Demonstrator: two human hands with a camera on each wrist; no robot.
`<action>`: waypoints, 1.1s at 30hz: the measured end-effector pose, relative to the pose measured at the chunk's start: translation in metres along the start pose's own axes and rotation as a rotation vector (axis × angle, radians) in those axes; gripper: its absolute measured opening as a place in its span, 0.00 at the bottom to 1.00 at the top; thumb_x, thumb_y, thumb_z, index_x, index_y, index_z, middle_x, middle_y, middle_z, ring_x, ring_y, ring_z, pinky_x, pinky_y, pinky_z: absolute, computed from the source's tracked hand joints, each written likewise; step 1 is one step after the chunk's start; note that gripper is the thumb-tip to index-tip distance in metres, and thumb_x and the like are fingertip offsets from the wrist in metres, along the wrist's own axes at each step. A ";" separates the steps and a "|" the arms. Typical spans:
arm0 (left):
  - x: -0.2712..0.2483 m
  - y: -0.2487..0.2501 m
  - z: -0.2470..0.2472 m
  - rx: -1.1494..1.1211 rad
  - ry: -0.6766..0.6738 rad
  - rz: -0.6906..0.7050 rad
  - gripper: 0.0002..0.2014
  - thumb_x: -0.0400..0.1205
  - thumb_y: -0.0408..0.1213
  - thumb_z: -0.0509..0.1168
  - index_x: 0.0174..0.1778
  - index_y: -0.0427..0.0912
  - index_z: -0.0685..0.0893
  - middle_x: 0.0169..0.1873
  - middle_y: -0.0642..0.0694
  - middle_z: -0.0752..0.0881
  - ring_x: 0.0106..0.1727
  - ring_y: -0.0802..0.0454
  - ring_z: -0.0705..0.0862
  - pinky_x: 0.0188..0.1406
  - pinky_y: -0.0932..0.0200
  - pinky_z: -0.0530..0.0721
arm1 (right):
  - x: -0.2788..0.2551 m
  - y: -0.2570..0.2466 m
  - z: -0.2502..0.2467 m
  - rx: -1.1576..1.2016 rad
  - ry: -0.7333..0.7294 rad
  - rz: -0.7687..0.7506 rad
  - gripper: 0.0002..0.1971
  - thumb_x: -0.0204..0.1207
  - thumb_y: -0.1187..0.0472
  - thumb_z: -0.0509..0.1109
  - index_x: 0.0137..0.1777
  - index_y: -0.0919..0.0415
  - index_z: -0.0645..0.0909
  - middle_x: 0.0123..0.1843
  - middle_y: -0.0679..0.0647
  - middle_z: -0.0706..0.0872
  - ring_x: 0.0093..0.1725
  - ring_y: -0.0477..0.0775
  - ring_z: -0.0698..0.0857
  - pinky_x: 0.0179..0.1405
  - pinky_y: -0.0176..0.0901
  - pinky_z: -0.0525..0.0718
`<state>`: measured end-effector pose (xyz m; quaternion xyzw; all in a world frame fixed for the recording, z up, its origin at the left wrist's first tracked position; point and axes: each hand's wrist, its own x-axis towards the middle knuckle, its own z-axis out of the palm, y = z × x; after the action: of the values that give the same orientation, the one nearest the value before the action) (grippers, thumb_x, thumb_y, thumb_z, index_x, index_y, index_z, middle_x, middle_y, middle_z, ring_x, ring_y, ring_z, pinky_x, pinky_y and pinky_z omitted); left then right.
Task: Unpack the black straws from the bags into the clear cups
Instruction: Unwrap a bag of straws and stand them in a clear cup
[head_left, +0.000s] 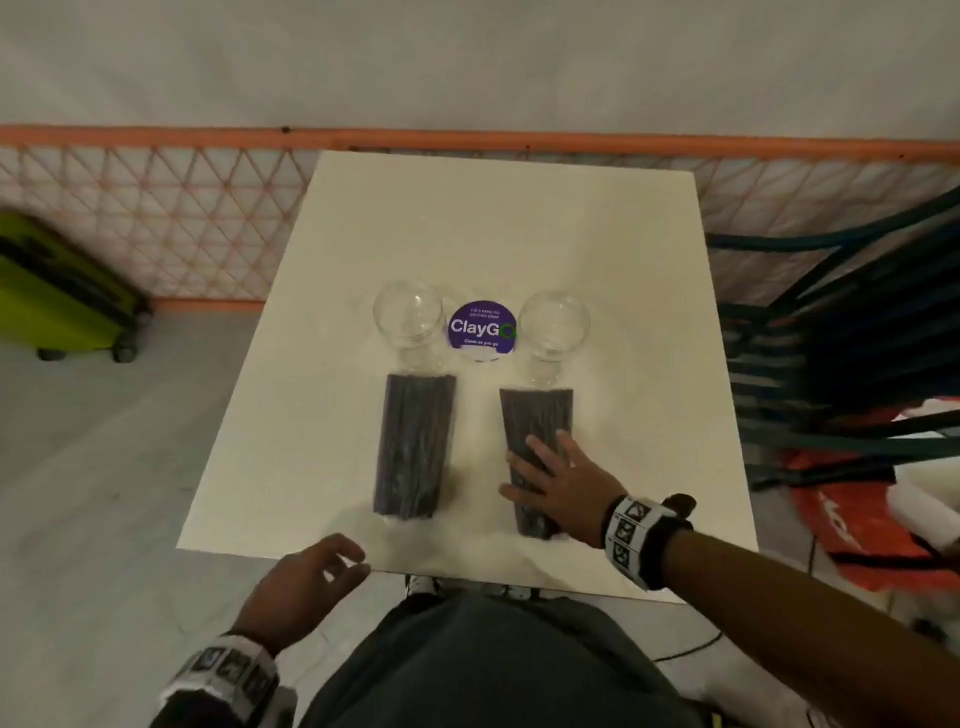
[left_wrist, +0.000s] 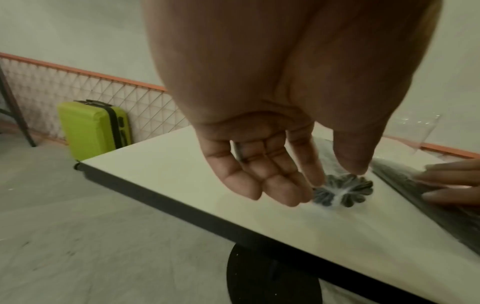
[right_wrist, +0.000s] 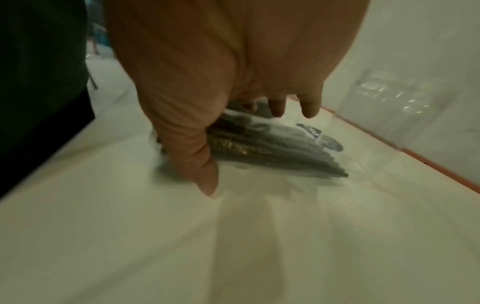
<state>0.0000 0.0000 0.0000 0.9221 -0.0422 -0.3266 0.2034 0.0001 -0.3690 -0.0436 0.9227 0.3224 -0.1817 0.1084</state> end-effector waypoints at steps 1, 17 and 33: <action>0.002 0.005 0.003 -0.019 0.000 0.020 0.07 0.81 0.56 0.68 0.50 0.61 0.82 0.40 0.59 0.89 0.43 0.63 0.86 0.49 0.56 0.84 | 0.006 0.003 0.000 -0.027 -0.025 -0.032 0.35 0.78 0.49 0.69 0.83 0.46 0.60 0.85 0.62 0.63 0.81 0.76 0.64 0.71 0.81 0.66; 0.007 0.134 -0.022 -0.078 0.222 0.382 0.21 0.79 0.60 0.66 0.66 0.62 0.76 0.51 0.62 0.83 0.42 0.63 0.84 0.40 0.63 0.85 | -0.020 0.043 -0.063 1.104 0.352 0.359 0.32 0.69 0.46 0.72 0.73 0.45 0.67 0.61 0.48 0.87 0.55 0.56 0.88 0.53 0.49 0.84; 0.050 0.216 -0.011 -0.302 0.086 0.293 0.35 0.75 0.49 0.76 0.74 0.60 0.64 0.39 0.53 0.92 0.41 0.55 0.89 0.49 0.50 0.87 | -0.030 0.026 -0.047 1.277 0.578 0.610 0.32 0.63 0.39 0.79 0.66 0.44 0.74 0.62 0.42 0.80 0.54 0.43 0.84 0.53 0.40 0.83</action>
<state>0.0575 -0.2046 0.0656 0.8781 -0.1174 -0.2567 0.3863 0.0072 -0.3913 0.0136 0.8652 -0.0988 -0.0462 -0.4895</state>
